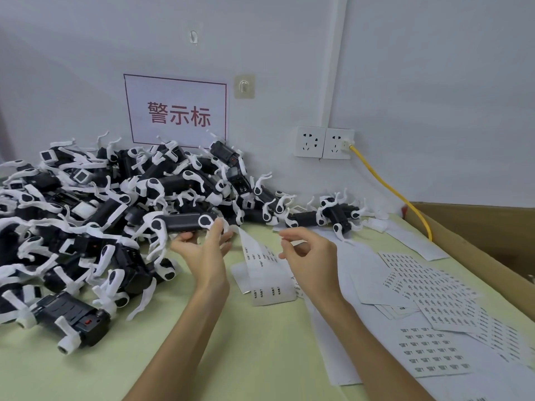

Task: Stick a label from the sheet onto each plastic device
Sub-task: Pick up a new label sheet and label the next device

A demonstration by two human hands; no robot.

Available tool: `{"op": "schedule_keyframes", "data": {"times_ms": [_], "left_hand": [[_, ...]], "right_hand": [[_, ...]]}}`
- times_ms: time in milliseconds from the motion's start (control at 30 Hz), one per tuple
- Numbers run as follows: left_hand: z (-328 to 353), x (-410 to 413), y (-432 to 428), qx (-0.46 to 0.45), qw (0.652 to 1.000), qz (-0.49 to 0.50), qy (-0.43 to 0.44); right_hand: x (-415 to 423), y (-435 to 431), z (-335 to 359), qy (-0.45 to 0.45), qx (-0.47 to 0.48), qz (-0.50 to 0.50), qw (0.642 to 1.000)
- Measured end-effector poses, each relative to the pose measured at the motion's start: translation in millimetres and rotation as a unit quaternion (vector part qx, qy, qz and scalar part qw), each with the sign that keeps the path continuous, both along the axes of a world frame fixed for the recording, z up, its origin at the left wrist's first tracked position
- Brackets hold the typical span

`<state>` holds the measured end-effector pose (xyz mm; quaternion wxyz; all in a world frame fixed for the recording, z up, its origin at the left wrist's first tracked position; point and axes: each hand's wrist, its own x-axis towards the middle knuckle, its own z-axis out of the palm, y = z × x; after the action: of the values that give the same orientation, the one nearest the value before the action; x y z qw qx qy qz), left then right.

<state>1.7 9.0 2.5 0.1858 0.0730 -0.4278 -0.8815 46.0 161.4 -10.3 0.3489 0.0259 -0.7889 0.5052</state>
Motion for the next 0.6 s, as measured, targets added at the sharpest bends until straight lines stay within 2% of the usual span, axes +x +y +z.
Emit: {"op": "schedule_keyframes", "data": {"times_ms": [133,233,600], "left_hand": [[4.6,8.1,7.8,0.023,0.989,-0.131,0.069],[4.0,16.6,16.0,0.042,0.973,-0.212,0.085],[3.1,19.7,18.7,0.036,0.971,-0.221,0.083]], "right_hand": [[0.1,-0.8,0.0,0.017,0.007,-0.006,1.000],[0.0,-1.5,0.3,0.026,0.001,-0.011,1.000],[2.1,-5.1,0.4,0.031,0.042,0.026,0.998]]}}
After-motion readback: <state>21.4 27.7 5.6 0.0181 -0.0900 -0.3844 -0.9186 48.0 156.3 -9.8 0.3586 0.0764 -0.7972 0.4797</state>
